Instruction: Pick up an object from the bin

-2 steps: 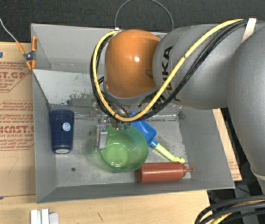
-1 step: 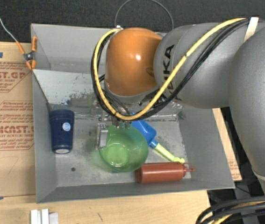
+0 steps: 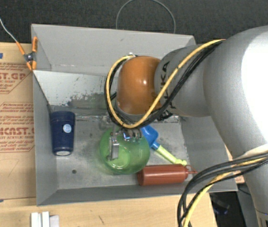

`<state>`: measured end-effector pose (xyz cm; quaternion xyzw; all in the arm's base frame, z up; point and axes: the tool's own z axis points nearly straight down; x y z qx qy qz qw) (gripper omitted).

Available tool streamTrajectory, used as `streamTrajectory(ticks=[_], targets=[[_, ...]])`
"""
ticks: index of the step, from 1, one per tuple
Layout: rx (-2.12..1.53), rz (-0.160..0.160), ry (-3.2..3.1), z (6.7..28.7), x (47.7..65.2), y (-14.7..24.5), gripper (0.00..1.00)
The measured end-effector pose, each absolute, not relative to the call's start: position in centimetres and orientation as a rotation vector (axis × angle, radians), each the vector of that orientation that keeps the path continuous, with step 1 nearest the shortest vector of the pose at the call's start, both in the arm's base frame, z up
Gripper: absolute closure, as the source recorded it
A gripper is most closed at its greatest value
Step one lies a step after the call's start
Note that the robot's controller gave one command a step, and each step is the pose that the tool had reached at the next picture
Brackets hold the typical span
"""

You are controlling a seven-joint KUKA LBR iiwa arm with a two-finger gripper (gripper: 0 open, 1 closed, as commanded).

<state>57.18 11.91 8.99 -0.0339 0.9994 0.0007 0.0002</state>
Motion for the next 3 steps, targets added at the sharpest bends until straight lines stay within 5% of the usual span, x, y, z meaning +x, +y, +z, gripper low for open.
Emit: streamTrajectory(ticks=[1,2,3], targets=[[-0.332,0.003,3.123,12.2,58.0,10.8,0.0],[0.208,0.005,3.133,10.3,56.9,9.6,0.0],[-0.353,0.003,3.118,6.9,59.5,9.3,0.0]])
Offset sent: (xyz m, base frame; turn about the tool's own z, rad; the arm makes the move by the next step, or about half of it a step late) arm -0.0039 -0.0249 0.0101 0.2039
